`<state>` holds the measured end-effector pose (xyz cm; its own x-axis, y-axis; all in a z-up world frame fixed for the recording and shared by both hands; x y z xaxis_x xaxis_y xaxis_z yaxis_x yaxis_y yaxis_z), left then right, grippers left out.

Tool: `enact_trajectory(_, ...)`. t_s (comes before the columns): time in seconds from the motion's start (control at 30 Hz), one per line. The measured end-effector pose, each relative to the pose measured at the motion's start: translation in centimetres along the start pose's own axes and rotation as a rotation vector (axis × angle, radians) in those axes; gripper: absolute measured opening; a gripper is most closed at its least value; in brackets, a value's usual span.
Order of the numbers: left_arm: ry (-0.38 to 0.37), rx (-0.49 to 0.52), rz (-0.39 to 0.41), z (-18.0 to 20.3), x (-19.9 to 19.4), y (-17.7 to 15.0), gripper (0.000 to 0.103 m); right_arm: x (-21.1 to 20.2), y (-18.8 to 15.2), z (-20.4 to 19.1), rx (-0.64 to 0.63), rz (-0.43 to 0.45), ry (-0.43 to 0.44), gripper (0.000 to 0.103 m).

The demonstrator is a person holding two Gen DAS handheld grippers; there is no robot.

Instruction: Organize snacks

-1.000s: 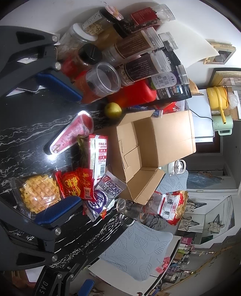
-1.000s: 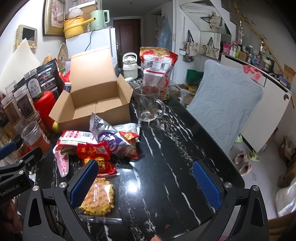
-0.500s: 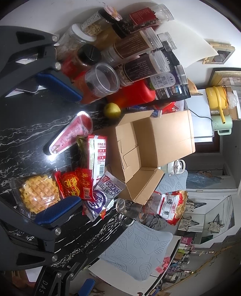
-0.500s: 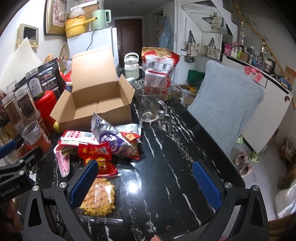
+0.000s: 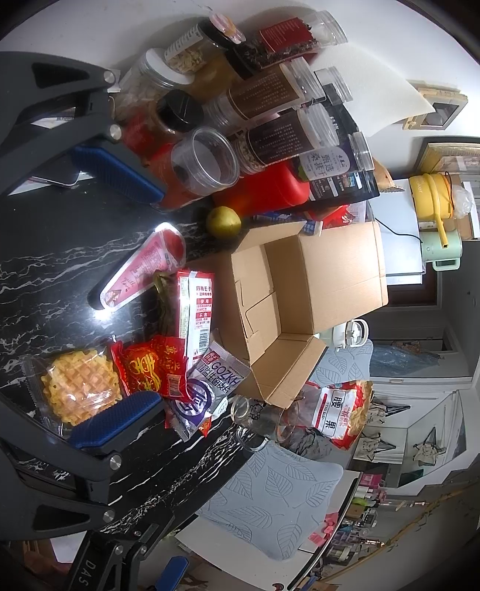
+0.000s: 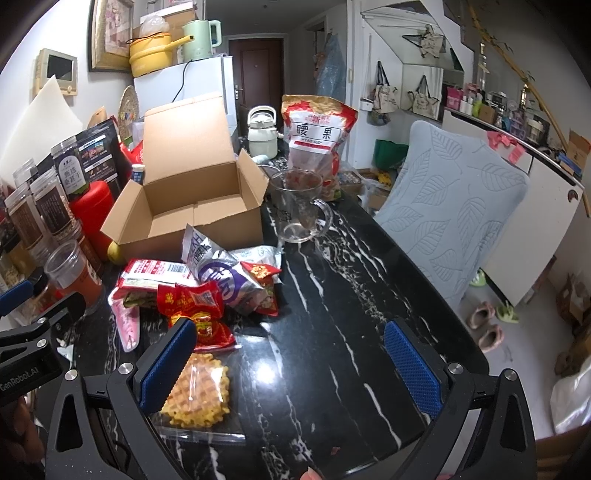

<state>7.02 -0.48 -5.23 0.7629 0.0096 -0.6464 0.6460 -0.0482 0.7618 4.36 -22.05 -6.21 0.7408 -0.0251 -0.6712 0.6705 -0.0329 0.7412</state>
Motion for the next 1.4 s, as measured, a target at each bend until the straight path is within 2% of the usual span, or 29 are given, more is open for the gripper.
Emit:
enact_trajectory(0.17,-0.008,-0.009,0.008,-0.3,-0.3,-0.2,0.103,0.0,-0.1,0.0,0.001,-0.001,0.002,0.103)
enact_trajectory(0.43,-0.006,-0.020,-0.010,-1.3,-0.4,-2.1,0.103,0.8,-2.0,-1.5,-0.006,-0.032,0.056,0.103)
enact_trajectory(0.77,-0.006,-0.045,-0.047,-3.2,0.1,-4.8,0.103,3.3,-5.7,-4.8,-0.033,-0.135,0.156,0.103)
enact_trajectory(1.0,0.020,-0.077,-0.074,-5.2,0.7,-6.5,0.103,5.8,-8.5,-8.1,-0.079,-0.218,0.230,0.103)
enact_trajectory(1.3,0.040,-0.118,-0.108,-7.1,1.9,-7.5,0.103,9.5,-10.6,-10.6,-0.095,-0.307,0.237,0.103)
enact_trajectory(1.4,0.039,-0.120,-0.120,-7.2,2.4,-7.6,0.103,10.5,-11.1,-11.1,-0.113,-0.333,0.215,0.103)
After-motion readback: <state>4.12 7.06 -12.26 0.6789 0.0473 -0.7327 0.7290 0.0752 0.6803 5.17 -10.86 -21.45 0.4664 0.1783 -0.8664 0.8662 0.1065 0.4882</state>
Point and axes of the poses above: each gripper's, at about its wrist camera, not at the fingertips, and x roughly the way its jaws point, z to its right, y to its top, the point moved 10 cm from there along x, roughly the way its jaws point, and after that the axes turned 2 degrees about y, right-handed, at the moved point
